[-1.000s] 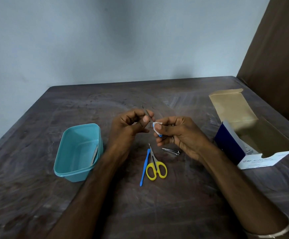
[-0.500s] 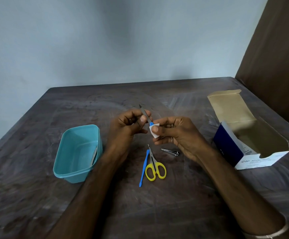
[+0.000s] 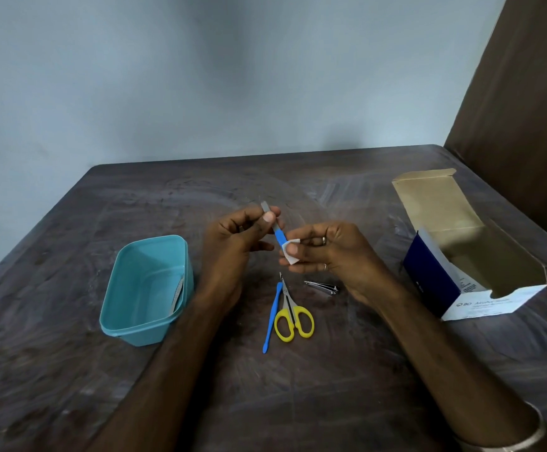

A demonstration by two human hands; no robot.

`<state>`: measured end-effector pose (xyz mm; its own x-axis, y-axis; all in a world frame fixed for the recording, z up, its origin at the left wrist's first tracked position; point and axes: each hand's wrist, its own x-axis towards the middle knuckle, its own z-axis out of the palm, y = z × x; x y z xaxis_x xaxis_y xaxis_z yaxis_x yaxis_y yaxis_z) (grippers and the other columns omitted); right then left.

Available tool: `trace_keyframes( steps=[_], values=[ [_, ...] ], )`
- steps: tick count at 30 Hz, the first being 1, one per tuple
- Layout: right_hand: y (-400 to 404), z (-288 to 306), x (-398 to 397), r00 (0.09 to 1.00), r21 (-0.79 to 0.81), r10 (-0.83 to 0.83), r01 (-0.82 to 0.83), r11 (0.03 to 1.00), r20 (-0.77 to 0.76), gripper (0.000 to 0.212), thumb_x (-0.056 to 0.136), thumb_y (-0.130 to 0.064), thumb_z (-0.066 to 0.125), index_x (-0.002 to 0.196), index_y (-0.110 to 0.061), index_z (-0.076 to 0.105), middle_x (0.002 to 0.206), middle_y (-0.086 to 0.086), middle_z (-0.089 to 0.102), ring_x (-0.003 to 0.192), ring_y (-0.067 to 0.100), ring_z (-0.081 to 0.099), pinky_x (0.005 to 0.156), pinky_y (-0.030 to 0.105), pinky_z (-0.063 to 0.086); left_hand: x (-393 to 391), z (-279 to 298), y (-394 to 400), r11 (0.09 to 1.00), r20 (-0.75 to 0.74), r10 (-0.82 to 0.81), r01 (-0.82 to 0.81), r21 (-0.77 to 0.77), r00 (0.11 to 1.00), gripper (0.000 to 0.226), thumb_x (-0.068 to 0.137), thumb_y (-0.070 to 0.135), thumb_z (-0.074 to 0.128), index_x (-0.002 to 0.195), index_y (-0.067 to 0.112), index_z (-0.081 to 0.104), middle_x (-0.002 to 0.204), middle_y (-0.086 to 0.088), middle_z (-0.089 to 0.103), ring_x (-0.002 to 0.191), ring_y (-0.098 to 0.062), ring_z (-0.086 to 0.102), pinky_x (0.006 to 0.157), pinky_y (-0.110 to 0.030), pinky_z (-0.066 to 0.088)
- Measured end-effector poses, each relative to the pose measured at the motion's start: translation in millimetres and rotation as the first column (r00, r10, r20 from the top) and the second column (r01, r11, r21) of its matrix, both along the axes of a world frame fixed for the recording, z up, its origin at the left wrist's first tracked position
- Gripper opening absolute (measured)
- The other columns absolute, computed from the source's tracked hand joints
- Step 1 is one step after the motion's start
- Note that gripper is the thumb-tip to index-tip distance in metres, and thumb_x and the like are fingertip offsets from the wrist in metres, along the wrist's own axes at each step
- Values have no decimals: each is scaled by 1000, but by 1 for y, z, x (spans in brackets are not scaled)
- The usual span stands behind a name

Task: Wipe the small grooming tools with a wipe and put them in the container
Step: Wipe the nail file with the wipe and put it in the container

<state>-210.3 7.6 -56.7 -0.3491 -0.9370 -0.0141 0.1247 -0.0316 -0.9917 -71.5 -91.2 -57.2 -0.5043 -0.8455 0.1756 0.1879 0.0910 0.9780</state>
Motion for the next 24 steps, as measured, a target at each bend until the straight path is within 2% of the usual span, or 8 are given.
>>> trace_keyframes(
  steps=[3,7,10,13,18,21,24],
  values=[
    [0,1,-2,997,-1,-75,75,997,-13,11,86,-2,70,97,-1,71,77,10,75,67,23,74,56,29,61,-1,0,1,999,-9,18,-19,-33,1000,19,93,15,63,108,8,73,91,-9,74,87,-21,69,77,-36,57],
    [1,1,-7,963,-79,-260,254,964,-74,9,87,-6,71,94,-10,74,74,4,74,58,14,67,47,25,54,-2,0,2,993,50,-3,9,-115,999,20,96,16,59,109,10,73,78,-4,68,75,-20,67,67,-29,56],
    [0,2,-7,941,-114,-335,337,934,43,11,87,-2,70,93,-10,72,74,3,76,63,16,73,51,24,57,-3,-2,4,972,151,-15,50,-231,988,17,95,17,61,104,12,75,64,3,65,59,-15,62,59,-25,53],
    [0,3,-6,944,-122,-317,326,937,92,11,89,-4,69,99,-6,70,80,5,78,75,21,77,57,27,61,-5,-4,6,941,251,-38,119,-316,967,13,93,16,64,98,12,76,65,9,68,54,-14,61,55,-24,52],
    [1,2,-7,966,-111,-257,254,961,-18,12,91,-12,68,101,-9,74,90,7,79,83,22,77,54,29,58,-4,-4,4,936,273,-22,116,-333,962,11,92,14,65,95,14,76,66,17,69,51,-10,58,51,-23,50],
    [2,0,-8,962,-109,-255,244,964,-101,12,90,-18,70,98,-14,77,87,5,77,79,17,72,53,31,54,-3,-3,4,929,298,-10,119,-349,955,11,92,15,65,92,21,74,68,20,69,53,-10,59,52,-25,52],
    [1,1,-9,965,-63,-255,251,966,-67,23,88,-36,69,94,-16,78,82,8,75,73,19,66,53,33,51,-3,-2,3,929,290,0,107,-355,957,12,91,14,67,91,24,74,69,19,70,51,-8,58,50,-22,50]
  ],
)
